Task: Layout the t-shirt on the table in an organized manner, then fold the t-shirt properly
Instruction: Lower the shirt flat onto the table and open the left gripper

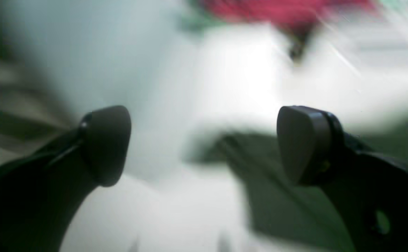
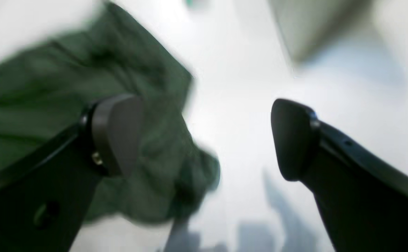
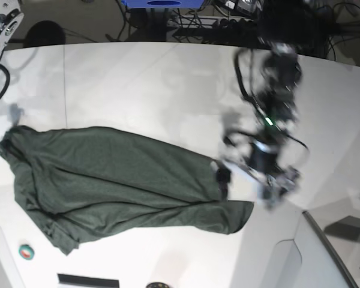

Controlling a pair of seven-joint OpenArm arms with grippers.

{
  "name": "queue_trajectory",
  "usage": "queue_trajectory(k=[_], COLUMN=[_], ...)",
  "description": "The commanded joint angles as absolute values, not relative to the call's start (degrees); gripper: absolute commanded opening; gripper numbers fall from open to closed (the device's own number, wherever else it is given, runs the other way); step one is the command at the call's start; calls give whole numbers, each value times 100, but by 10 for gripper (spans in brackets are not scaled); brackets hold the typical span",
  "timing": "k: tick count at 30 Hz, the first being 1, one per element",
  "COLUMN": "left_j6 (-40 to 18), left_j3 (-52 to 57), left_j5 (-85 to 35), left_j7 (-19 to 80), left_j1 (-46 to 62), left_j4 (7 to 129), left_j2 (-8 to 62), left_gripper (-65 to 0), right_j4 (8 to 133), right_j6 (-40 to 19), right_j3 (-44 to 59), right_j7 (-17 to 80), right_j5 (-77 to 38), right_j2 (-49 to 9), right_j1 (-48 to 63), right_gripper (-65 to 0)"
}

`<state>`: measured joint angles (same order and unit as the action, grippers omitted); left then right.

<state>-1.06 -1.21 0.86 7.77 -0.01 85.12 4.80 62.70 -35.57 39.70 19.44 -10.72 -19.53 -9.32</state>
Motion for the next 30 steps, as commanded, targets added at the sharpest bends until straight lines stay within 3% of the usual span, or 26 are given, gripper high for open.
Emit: queue_trajectory(k=[1,2,6,13,18,19,21,24,27,30], left_j6=[31,31,40,48,66,66,66,66,66,66], left_j3=[-242,-391,-549,-593,-593,-593,-593,-593,-532,-514], left_j5=[84,84,84,145,145,145,145,145,136,136], left_j7=[541,532,382,215,215,215,242,259,268,268], left_j1=[-215,-233,-576,-1455,-1666,-1631,-1490,-1288,-980,-549], left_j4=[8497,8321,7521,5587,4426,4391,4426,4541,4857,5429], left_j2=[541,470,110,-418,-426,-338,-145,180,462,796], left_gripper=[-137,-212,-635,-650,-650,-650,-650,-650,-650,-650], right_j4=[6158,5956,5165,4092,3969,3969,3978,3996,4321,5499], right_j6=[-3591,-3591,-3591,-3591,-3591,-3591,-3635,-3635,-3644,-3644], right_j3=[4075,4110,4119,4084,4075,4075,4075,4092,4084,4084], right_j7=[1780,1780,1692,1420,1455,1552,1771,1982,2308,2835], right_j5=[-1191,-1191,-1191,-1200,-1200,-1200,-1200,-1200,-1200,-1200], right_j2=[-2044,-2044,-2044,-2026,-2000,-2000,-2000,-2035,-2062,-1991], right_j1=[-1042,-1068,-1200,-1358,-1288,-1209,-1147,-1112,-919,-365], right_gripper=[-125,-125,-126,-128,-147,-179,-314,-635,-630,-650])
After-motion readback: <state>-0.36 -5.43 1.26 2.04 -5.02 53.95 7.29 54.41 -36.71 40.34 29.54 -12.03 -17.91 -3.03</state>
